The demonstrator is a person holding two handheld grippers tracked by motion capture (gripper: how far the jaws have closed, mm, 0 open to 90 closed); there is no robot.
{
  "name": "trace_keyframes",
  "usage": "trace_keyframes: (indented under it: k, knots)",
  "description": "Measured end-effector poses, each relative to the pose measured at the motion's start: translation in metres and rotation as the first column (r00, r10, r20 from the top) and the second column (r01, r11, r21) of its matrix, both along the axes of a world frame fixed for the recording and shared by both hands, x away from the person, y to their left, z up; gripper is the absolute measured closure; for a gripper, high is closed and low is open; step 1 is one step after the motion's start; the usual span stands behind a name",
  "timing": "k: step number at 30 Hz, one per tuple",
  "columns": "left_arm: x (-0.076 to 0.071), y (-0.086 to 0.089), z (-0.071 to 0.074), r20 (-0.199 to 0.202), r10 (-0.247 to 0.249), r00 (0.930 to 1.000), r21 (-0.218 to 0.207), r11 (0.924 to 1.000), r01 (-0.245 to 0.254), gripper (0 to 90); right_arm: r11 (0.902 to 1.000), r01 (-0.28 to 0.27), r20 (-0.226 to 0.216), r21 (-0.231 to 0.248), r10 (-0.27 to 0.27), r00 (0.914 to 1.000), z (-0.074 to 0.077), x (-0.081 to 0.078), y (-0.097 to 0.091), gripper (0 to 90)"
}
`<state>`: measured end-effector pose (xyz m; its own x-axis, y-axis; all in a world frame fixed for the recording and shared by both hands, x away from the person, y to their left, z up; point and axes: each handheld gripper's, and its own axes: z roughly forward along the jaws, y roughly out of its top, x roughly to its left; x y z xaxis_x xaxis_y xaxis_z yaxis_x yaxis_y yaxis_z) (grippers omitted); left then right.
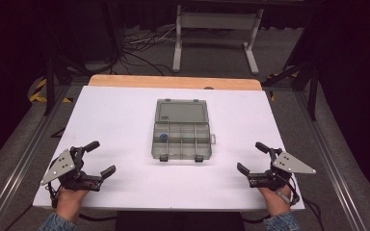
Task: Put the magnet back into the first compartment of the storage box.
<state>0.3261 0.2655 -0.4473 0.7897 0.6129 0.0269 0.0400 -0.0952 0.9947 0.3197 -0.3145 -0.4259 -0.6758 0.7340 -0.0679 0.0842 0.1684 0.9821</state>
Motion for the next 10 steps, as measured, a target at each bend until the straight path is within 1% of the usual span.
trace_keyframes:
  k: [1, 2, 3, 4, 5, 6, 7, 8, 9, 10]
  knots:
    - [0.0001, 0.0007, -0.0021, -0.004, -0.001, 1.0, 0.012, 0.9999, 0.001, 0.4, 1.0, 0.001, 0.001, 0.0, -0.001, 1.0, -0.0008, -0.0002, -0.0001, 1.4]
    - [0.0011, 0.0011, -0.0045, -0.009, 0.001, 1.0, 0.013, 0.9999, -0.001, 0.4, 1.0, 0.003, -0.002, -0.001, -0.003, 1.0, -0.0017, -0.0003, -0.0001, 1.4]
    - [0.0027, 0.0018, -0.0075, -0.038, -0.009, 0.9992, -0.015, 0.9998, 0.009, 0.4, 1.0, 0.001, 0.003, -0.001, -0.001, 1.0, -0.003, -0.0003, 0.0001, 1.3]
    - [0.0027, 0.0018, -0.0075, -0.038, -0.009, 0.9992, -0.015, 0.9998, 0.009, 0.4, 1.0, 0.001, 0.003, -0.001, -0.001, 1.0, -0.003, -0.0003, 0.0001, 1.3]
    - [0.0037, 0.0016, -0.0087, -0.042, -0.002, 0.9991, -0.034, 0.9994, 0.0, 0.4, 1.0, 0.001, 0.002, -0.001, -0.001, 1.0, -0.0034, -0.0004, 0.0004, 1.3]
    - [0.0033, 0.0012, -0.0086, -0.045, 0.002, 0.999, -0.037, 0.9993, -0.003, 0.4, 1.0, -0.002, 0.004, -0.005, 0.002, 1.0, -0.0037, -0.0002, 0.0006, 1.2]
    - [0.003, 0.0021, -0.0074, -0.036, 0.002, 0.9993, -0.025, 0.9997, -0.002, 0.4, 1.0, -0.003, 0.005, -0.004, 0.003, 1.0, -0.0038, -0.0001, 0.0008, 1.2]
    - [0.0025, 0.0017, -0.0069, -0.032, 0.0, 0.9995, -0.031, 0.9995, -0.001, 0.4, 1.0, -0.003, 0.004, -0.005, 0.003, 1.0, -0.004, -0.0001, 0.0009, 1.2]
    - [0.0023, 0.0023, -0.0062, -0.029, -0.001, 0.9996, -0.025, 0.9997, 0.0, 0.4, 1.0, -0.001, 0.0, -0.004, 0.001, 1.0, -0.0041, -0.0001, 0.0009, 1.2]
    - [0.0021, 0.0022, -0.0059, -0.026, 0.001, 0.9997, -0.028, 0.9996, -0.001, 0.4, 1.0, -0.002, 0.0, -0.003, 0.002, 1.0, -0.0043, -0.0001, 0.0008, 1.2]
